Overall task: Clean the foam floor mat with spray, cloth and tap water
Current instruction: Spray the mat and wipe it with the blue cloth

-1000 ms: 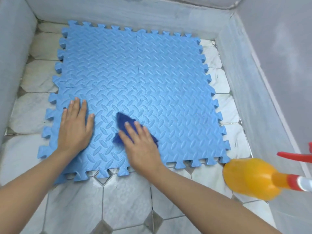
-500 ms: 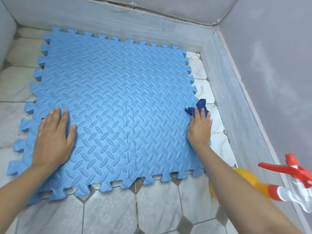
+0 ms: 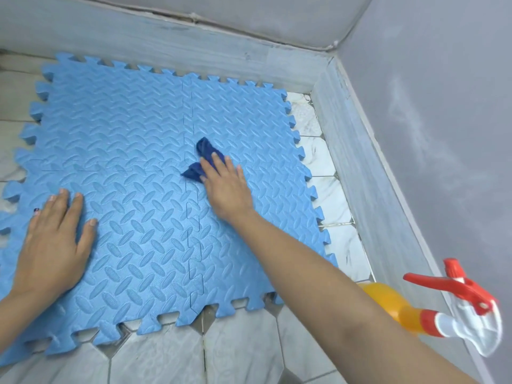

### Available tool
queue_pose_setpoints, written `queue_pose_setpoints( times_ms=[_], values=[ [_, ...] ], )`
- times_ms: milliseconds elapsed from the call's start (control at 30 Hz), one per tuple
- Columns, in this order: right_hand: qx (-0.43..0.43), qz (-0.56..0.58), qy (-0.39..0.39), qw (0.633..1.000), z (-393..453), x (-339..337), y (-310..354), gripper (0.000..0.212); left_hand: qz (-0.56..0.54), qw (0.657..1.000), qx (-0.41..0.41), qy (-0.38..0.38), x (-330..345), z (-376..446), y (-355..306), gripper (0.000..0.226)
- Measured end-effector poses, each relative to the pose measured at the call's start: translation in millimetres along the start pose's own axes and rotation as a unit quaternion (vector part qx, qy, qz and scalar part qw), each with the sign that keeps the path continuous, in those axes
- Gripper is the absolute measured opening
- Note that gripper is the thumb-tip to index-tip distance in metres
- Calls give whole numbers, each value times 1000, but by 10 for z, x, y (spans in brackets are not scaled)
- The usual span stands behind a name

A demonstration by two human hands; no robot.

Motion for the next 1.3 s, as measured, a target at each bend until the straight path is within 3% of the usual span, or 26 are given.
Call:
queue_pose_setpoints(
  times_ms=[167,300,400,533,600,700,800,933,1000,1067,1167,1233,1300],
  values=[
    [227,-40,-47,972,40,-440,-1507,49,-3,999,23,-28,-169,-28,-132,67],
    [302,-14,-98,948,-664,-549,-1768,48,8,999,27,-43,-228,-40,-172,60],
    [225,-34,-108,968,-1110,-434,-1161,47,23,998,35,-41,-230,-46,-216,53],
    [-29,-42,-32,998,-1692,-123,-29,51,48,997,56,-24,-214,-61,-311,44],
    [-97,-59,-15,993,-1847,-83,58,56,54,996,76,-9,-171,-68,-379,46],
    [47,-72,-55,995,-1669,-272,-590,56,26,999,47,2,-180,-49,-429,50],
    [209,-78,-95,970,-1330,-476,-1225,46,14,999,45,-1,-172,-71,-471,51],
    [306,-28,-130,943,-658,-524,-1311,45,5,998,62,8,-133,-116,-497,65],
    [216,-34,-129,967,-287,-366,-810,45,-4,998,56,4,-152,-116,-494,65],
    [61,-39,-104,992,32,-134,-48,47,-10,999,51,3,-144,-108,-485,65],
    [-137,-34,-41,989,345,195,871,48,-28,999,47,-3,-132,-87,-473,65],
    [-183,-46,-13,982,599,275,1017,50,-37,998,43,-4,-135,-80,-461,66],
    [-157,-60,-8,986,905,236,801,51,-42,999,35,1,-131,-88,-429,67]
  ],
)
Point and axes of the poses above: each hand's wrist, its own z-axis towards the middle knuckle, its own x-axis out of the palm, y = z × x, the point moved 10 cm from there along z, towards the middle knuckle, and after that the axes turned 10 degrees about -y, right-handed, at the moved point
